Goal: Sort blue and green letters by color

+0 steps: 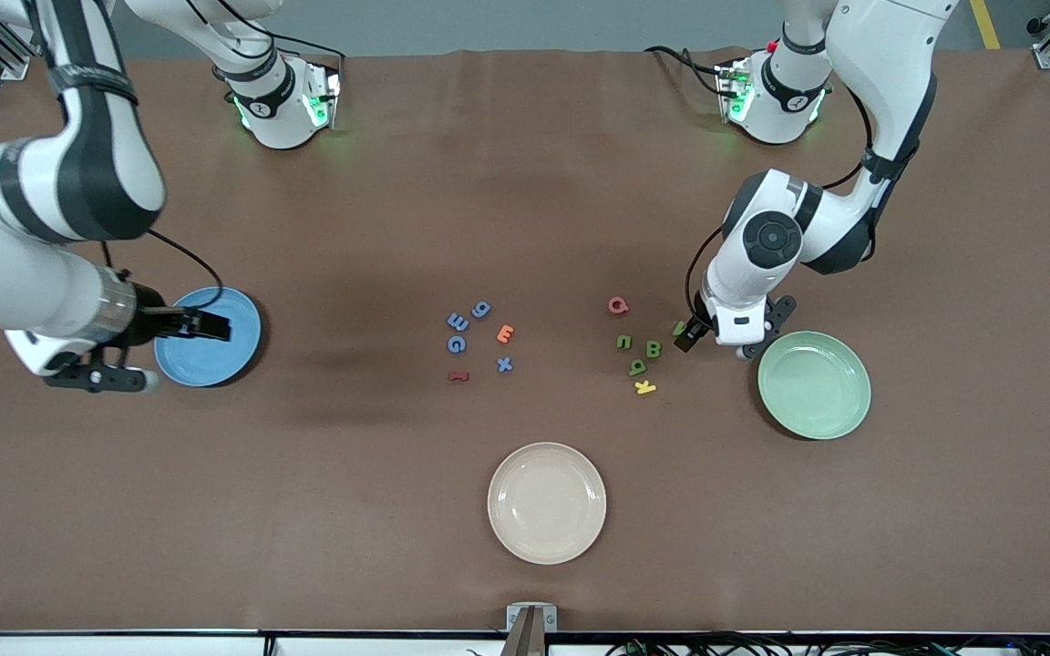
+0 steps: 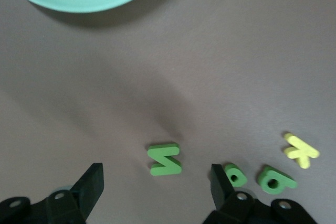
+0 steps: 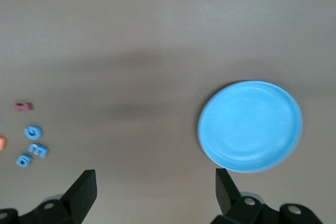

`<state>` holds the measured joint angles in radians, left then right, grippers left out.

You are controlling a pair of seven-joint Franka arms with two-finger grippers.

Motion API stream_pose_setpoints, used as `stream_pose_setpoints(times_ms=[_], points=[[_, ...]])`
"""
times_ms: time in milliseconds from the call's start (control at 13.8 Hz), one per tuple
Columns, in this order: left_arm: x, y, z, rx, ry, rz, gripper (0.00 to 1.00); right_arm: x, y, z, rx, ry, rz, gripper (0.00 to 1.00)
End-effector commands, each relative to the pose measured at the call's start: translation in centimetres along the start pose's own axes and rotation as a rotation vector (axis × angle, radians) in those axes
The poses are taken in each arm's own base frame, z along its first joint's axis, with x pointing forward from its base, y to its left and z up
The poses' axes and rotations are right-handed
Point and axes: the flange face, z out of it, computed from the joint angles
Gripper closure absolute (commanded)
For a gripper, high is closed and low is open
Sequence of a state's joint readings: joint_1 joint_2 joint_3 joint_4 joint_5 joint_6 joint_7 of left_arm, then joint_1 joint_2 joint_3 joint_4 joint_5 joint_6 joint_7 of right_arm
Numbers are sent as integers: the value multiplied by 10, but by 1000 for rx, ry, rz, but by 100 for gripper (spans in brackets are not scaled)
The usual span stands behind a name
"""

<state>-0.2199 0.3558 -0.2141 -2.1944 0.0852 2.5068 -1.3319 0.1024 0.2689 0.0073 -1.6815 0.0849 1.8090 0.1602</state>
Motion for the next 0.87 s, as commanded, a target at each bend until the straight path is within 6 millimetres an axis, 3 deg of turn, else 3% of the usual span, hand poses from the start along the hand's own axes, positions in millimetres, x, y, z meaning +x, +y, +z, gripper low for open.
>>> stream_pose_setpoints(times_ms=[0, 217, 506, 651, 796], points=[[-8, -2, 16, -15, 4, 3, 14, -3, -44, 32, 9, 24, 68, 0], [-11, -4, 31, -1, -6, 6, 26, -18, -112, 69, -8, 23, 92, 0], [-12, 1, 43, -36, -9, 4, 26, -40, -185, 117, -9, 58, 62, 0], [-15, 1, 51, -35, -14, 8, 27, -65, -226, 149, 21, 123, 94, 0], [-15, 1, 55, -28, -18, 12, 37, -70, -245, 179, 43, 162, 75, 0]])
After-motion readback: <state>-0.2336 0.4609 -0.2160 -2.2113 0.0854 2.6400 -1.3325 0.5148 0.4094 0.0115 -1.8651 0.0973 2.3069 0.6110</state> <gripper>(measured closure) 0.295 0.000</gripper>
